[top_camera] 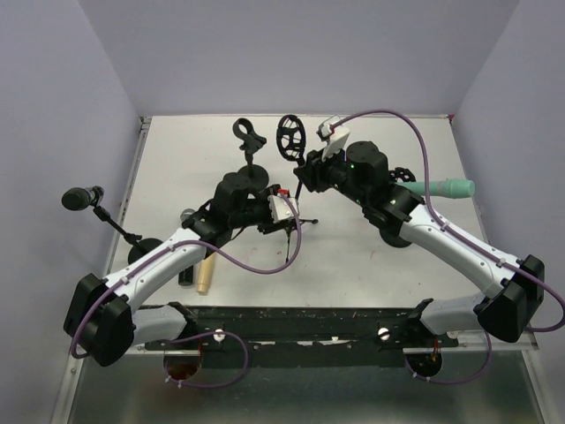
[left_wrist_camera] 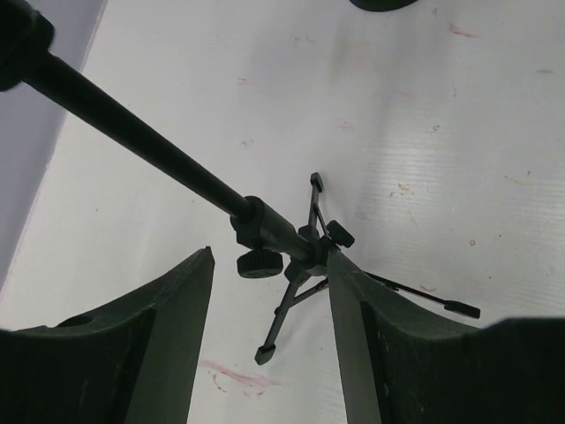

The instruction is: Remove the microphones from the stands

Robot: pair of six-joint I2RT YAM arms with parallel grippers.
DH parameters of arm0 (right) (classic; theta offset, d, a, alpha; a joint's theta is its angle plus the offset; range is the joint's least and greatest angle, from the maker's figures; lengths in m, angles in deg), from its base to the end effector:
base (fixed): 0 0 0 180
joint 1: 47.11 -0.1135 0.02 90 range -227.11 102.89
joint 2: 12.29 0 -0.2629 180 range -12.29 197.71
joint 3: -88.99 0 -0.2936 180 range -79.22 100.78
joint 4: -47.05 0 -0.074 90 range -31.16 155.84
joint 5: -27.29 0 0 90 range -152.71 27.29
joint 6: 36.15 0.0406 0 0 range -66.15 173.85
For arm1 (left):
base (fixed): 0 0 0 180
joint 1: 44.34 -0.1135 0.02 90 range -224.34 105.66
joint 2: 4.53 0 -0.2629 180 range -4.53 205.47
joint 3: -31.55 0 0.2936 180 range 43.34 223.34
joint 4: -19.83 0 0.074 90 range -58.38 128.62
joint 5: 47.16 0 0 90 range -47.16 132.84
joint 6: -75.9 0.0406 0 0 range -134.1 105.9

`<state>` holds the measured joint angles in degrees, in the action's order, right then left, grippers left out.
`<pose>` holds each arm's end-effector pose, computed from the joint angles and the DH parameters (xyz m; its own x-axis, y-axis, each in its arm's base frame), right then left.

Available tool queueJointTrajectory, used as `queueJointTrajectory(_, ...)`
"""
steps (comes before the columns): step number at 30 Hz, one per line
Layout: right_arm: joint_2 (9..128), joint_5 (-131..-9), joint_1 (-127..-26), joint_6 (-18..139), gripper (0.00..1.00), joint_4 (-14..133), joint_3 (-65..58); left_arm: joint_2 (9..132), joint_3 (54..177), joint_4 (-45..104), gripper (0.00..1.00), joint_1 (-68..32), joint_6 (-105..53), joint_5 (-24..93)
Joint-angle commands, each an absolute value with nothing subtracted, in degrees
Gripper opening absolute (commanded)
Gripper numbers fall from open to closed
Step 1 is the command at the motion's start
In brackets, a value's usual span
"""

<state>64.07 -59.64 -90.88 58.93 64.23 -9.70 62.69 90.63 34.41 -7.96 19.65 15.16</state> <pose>0.2632 0.2492 0.3701 -0.2102 -0.0789 -0.9745 -0.6369 0.7673 0.0752 0.2386 -0.1992 0.2719 0.2249 0.4454 -0.8666 0.8963 0.2542 0.3633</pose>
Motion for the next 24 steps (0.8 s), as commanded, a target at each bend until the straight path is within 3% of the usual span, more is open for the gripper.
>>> queueJointTrajectory(1, 65.23, -60.87, -90.53, 61.14, 0.01, 66.05, -8.47, 65.16, 90.37, 36.36, 0.62, -8.22, 21.13, 14.10)
queueJointTrajectory(16, 65.50, -61.57, -90.53, 61.85, 0.01, 65.26, -9.00, 68.51, 86.85, 39.97, 0.61, -8.31, 22.03, 21.39)
queueJointTrajectory(24, 66.29, -59.20, -90.44, 58.78, 0.01, 63.59, -6.27, 61.49, 87.02, 42.60, 0.61, -8.48, 17.10, 22.01)
